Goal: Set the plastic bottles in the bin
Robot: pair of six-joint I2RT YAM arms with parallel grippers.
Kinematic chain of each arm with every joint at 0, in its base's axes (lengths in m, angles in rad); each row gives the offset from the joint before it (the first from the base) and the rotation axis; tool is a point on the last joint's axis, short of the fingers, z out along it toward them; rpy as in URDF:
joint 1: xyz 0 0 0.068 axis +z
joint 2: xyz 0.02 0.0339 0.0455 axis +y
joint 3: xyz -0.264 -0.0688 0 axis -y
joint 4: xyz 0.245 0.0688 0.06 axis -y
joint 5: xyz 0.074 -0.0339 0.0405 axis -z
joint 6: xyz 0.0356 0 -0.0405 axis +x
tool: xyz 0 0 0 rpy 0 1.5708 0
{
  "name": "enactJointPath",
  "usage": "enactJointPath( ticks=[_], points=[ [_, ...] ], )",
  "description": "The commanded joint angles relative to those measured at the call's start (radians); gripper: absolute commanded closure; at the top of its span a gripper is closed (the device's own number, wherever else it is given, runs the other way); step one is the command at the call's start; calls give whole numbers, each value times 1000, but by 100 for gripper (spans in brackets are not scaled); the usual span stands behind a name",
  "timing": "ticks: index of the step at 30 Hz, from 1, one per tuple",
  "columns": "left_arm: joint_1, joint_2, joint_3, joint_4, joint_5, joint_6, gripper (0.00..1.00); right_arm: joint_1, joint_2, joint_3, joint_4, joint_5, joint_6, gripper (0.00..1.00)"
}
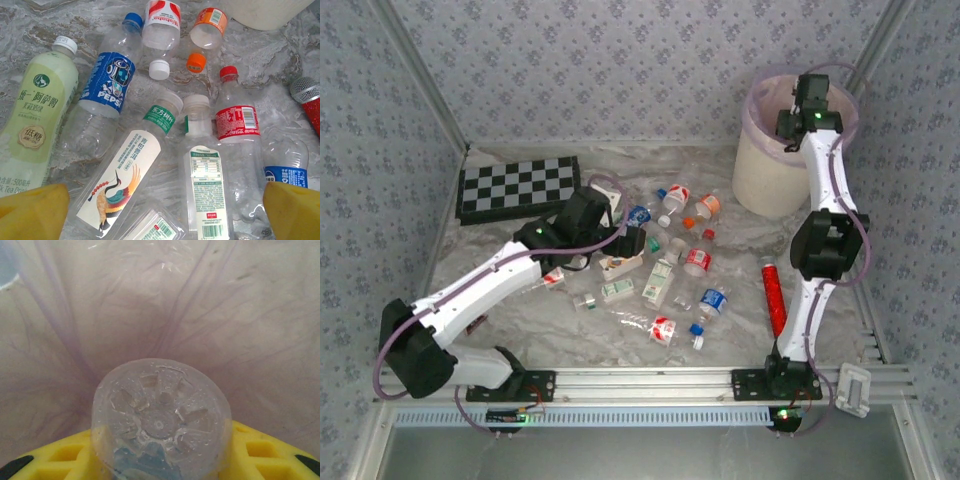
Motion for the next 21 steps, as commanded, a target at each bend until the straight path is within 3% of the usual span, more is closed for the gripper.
enactJointPath(
  ticks=[1, 6, 15, 21],
  points=[
    [4, 6, 12, -35, -10, 34, 1, -18, 30, 1, -66, -72, 46, 62],
    [4, 28, 74, -106, -17, 78, 1, -25, 11, 5, -76, -74, 45, 46],
    [7, 44, 74, -101, -20, 86, 1, -37, -165, -87, -61, -81, 46, 0],
    [32, 78, 93, -121, -56, 120, 1, -35, -344, -199, -31, -61, 51, 0]
  ],
)
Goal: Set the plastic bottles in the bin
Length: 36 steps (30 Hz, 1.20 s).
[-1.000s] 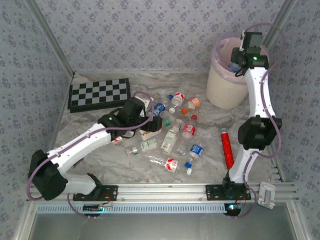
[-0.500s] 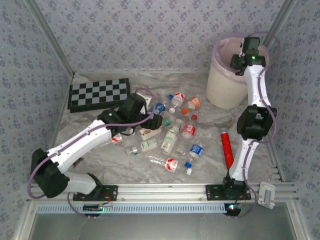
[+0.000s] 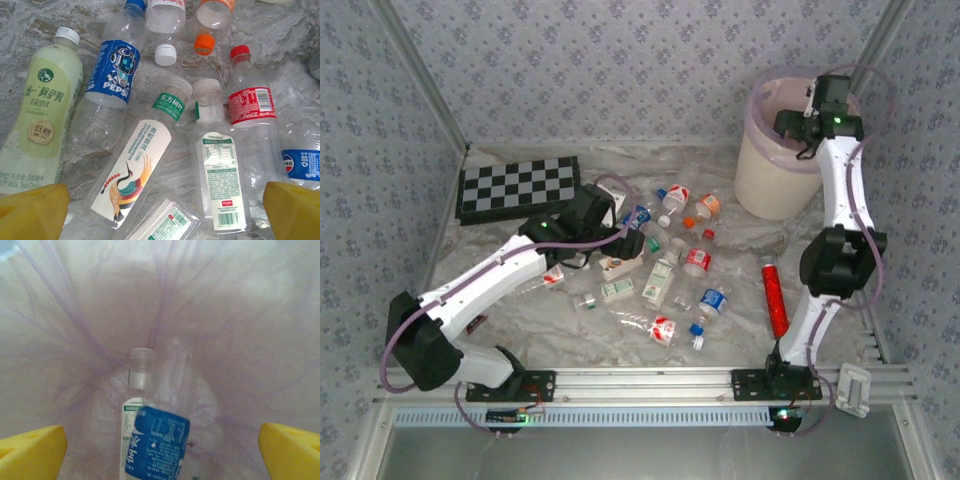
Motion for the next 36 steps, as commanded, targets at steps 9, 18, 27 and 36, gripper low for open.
enactJointPath(
  ticks=[9, 18, 27, 36],
  points=[
    [91, 78, 32, -27, -78, 80, 1, 65, -341, -231, 24, 10, 62, 0],
    [249, 209, 12, 4, -25, 176, 7, 76, -668, -696, 336, -635, 297, 0],
    [325, 383, 48, -47, 56, 270, 9, 74, -729, -795, 258, -686, 333, 0],
    [327, 492, 60, -14, 41, 271, 14, 74, -755, -879, 195, -701, 296, 0]
  ],
)
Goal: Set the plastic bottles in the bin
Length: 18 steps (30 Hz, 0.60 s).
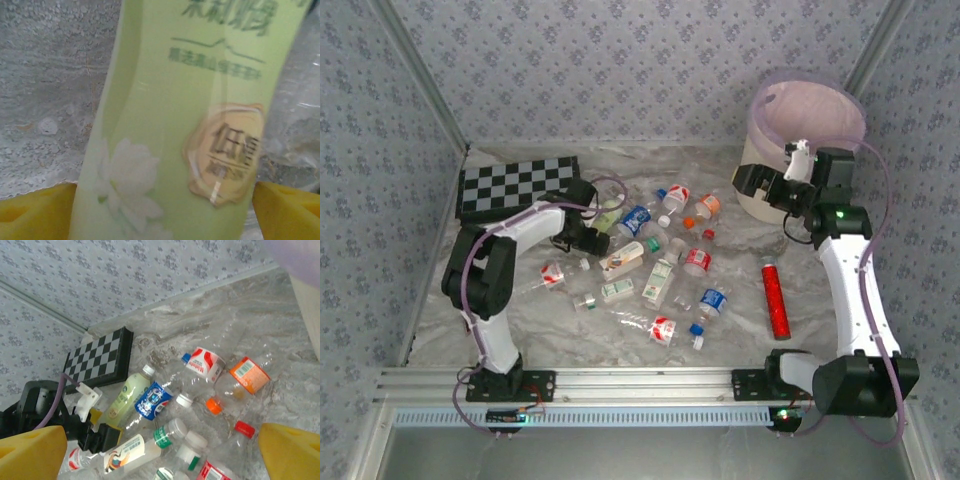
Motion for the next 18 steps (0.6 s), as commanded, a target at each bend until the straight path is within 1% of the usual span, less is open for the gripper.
enactJointPath(
  ticks=[1, 4, 8, 15, 18],
  points=[
    [3, 24, 29, 5, 4, 14, 17, -5, -37, -71, -30, -29, -9, 0],
    [3, 33, 42, -5, 1, 9, 25, 0, -58, -110, -19, -32, -3, 0],
    [4, 18, 48, -10, -24, 12, 40, 16, -61, -126, -15, -30, -7, 0],
    [9, -71, 74, -48, -69, 22, 42, 43, -55, -154, 19, -88, 59, 0],
    [9, -138, 84, -67, -84, 16, 43, 74, -56, -166, 63, -118, 76, 0]
  ],
)
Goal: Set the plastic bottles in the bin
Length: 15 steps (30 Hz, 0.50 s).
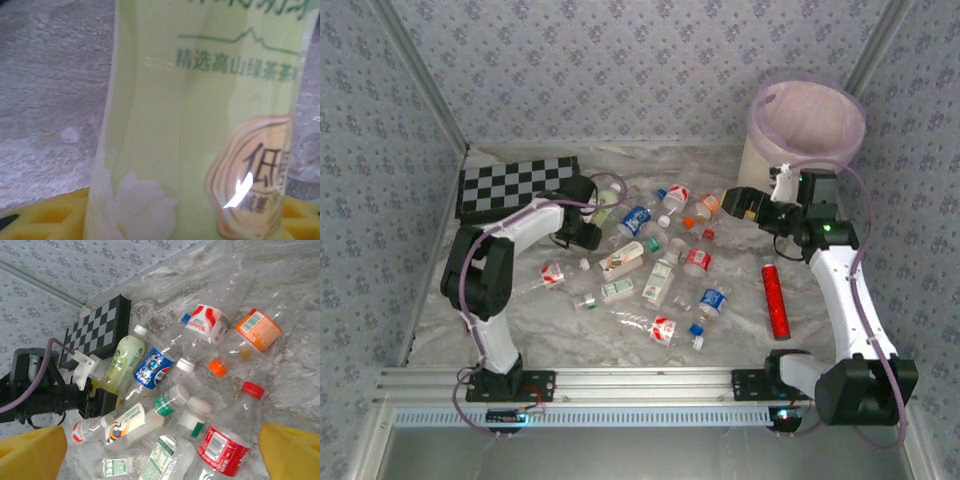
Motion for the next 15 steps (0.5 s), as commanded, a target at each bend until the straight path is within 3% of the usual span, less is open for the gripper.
enactJointPath(
  ticks=[1, 3, 7, 11, 15],
  points=[
    [8, -127, 47, -40, -28, 0, 43, 44, -17, -16, 68, -61, 39, 0],
    [6, -190, 29, -29, 12, -33, 44, 99, -21, -26, 126, -61, 46, 0],
    [-73, -319, -85, 156, 208, -128, 46, 253, -14, -40, 232, -3, 38, 0],
    [-193, -407, -180, 360, 245, -253, 51, 336, 8, -36, 305, 79, 82, 0],
    [-308, -413, -226, 496, 249, -323, 52, 353, 34, -18, 363, 95, 106, 0]
  ],
)
